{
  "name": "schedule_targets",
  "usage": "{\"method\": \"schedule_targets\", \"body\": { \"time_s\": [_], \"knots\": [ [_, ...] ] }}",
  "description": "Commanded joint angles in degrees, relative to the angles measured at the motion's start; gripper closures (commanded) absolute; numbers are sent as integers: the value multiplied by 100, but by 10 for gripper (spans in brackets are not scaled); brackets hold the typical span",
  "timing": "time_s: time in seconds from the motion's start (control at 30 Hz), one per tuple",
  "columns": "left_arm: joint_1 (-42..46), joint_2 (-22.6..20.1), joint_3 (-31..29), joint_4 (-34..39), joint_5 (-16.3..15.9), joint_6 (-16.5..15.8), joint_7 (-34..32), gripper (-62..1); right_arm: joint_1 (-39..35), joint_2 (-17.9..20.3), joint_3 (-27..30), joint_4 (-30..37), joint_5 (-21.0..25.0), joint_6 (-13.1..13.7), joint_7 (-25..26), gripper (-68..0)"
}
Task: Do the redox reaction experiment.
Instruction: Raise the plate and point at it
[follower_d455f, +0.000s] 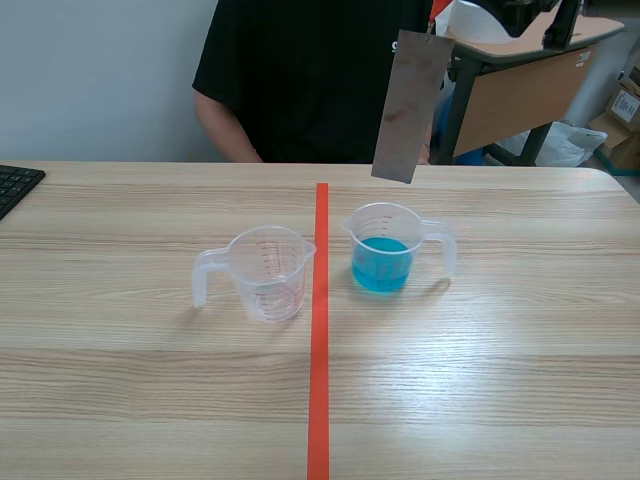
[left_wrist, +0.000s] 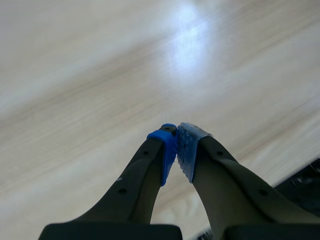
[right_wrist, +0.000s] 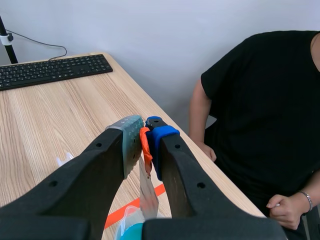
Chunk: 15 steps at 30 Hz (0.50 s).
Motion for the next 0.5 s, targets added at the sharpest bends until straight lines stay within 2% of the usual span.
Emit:
{"method": "schedule_targets", "body": {
  "time_s": [0.0, 0.13, 0.23, 0.37, 0.47],
  "knots": [
    [-339, -120, 179, 195, -28, -15, -133, -31, 144, 59, 92, 55, 85, 33, 96, -17],
    [-1198, -380, 697, 328, -24, -15, -225, -31, 142, 59, 92, 55, 85, 33, 94, -17],
    [-1987, -393, 1211, 393, -22, -11, -223, -31, 142, 59, 92, 55, 85, 33, 94, -17],
    [-3119, -278, 2090, 413, -20, 83, -186, -31, 142, 59, 92, 55, 85, 33, 96, -17],
    [-3866, -55, 2758, 413, 107, 334, -24, -31, 142, 59, 92, 55, 85, 33, 94, -17]
  ]
}}
